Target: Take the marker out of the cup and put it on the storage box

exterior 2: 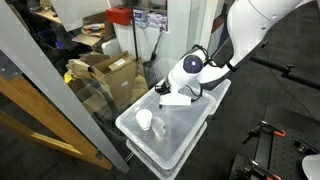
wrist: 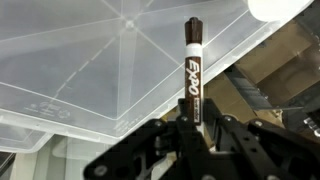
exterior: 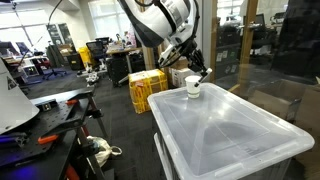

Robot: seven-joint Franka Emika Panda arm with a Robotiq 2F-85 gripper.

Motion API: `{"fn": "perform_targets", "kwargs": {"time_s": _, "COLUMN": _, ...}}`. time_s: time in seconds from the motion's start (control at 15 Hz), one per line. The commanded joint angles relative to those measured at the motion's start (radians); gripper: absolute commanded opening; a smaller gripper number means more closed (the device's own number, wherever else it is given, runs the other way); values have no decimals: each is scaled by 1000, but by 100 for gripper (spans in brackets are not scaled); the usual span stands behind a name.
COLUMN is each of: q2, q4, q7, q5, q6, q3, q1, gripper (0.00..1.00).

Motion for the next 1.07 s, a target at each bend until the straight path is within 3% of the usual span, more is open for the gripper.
{"fn": "perform_targets", "kwargs": {"time_s": 0.0, "q2": 6, "q4": -26, "q7": -199, "q5": 52, "q6": 63, "q3": 34, "q1": -52, "gripper": 5}}
{"fn": "perform_targets", "kwargs": {"time_s": 0.33, "q2": 33, "q4": -76, "q7": -488, "q5": 216, "q6": 45, "q3": 136, "q1": -144, "gripper": 5}}
{"fn": "perform_targets", "kwargs": {"time_s": 0.4, "q2": 33, "q4": -97, "q7": -591, "q5": 333, "q6": 66, "q3": 98, "q1": -103, "gripper": 5}}
{"fn": "perform_targets", "kwargs": {"time_s": 0.47, "q2": 38, "q4": -105, "q7": -662, "q5": 403, "q6": 54, "q3": 110, "q1": -108, "gripper": 5}}
{"fn": "perform_targets", "kwargs": {"time_s": 0.53, "q2": 46, "q4": -102, "q7": -695, "q5": 390, "q6": -11, "q3": 209, "q1": -196, "gripper": 5}}
{"fn": "perform_targets", "kwargs": {"time_s": 0.6, "q2": 52, "q4": -101, "q7": -756, "q5": 433, "q6": -28, "q3": 231, "q1": -210, "gripper": 5}}
{"fn": "perform_targets", "kwargs": {"time_s": 0.67, "q2": 59, "q4": -100, "q7": -800, "q5": 466, "q6": -58, "q3": 270, "q1": -235, "gripper": 13}}
{"fn": "perform_targets", "kwargs": {"time_s": 0.73, "q2": 63, "q4": -95, "q7": -840, "q5": 495, "q6": -87, "q3": 304, "q1": -258, "gripper": 45}}
{"fn": "perform_targets", "kwargs": {"time_s": 0.87, "q2": 71, "q4": -85, "q7": -918, "q5": 554, "q6": -144, "q3": 367, "q1": -305, "gripper": 53}}
{"fn": "perform_targets", "kwargs": {"time_s": 0.93, "q2": 48, "q4": -100, "q7": -1023, "q5": 707, "q6": -119, "q3": 293, "q1": -226, "gripper": 59}}
{"fn": "perform_targets", "kwargs": {"time_s": 1.0, "q2": 47, "q4": -96, "q7": -1078, "q5": 775, "q6": -127, "q3": 297, "q1": -226, "gripper": 68}}
